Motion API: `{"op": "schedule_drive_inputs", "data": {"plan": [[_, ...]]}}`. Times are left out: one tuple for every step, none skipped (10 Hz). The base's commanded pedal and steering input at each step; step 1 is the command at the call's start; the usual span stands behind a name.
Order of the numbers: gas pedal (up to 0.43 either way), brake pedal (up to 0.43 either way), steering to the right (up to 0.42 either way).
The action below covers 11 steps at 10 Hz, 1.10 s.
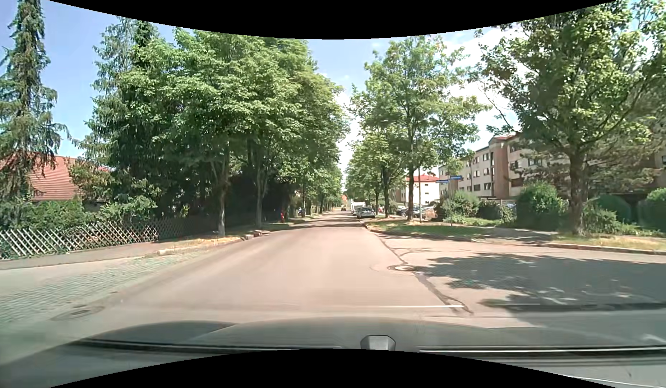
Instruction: Follow the waypoints while adhering to traffic rules and regulations
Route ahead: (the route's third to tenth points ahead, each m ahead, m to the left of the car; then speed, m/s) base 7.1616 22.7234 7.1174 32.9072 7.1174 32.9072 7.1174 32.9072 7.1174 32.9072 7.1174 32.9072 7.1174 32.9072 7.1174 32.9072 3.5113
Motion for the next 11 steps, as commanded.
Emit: {"op": "schedule_drive_inputs", "data": {"plan": [[0.157, 0.006, -0.264], [0.157, 0.006, -0.320], [0.157, 0.006, -0.384], [0.157, 0.006, -0.436], [0.150, 0.006, -0.480], [0.138, 0.006, -0.524], [0.130, 0.006, -0.565], [0.118, 0.006, -0.594], [0.118, 0.006, -0.620], [0.110, 0.006, -0.642], [0.110, 0.006, -0.655]]}}
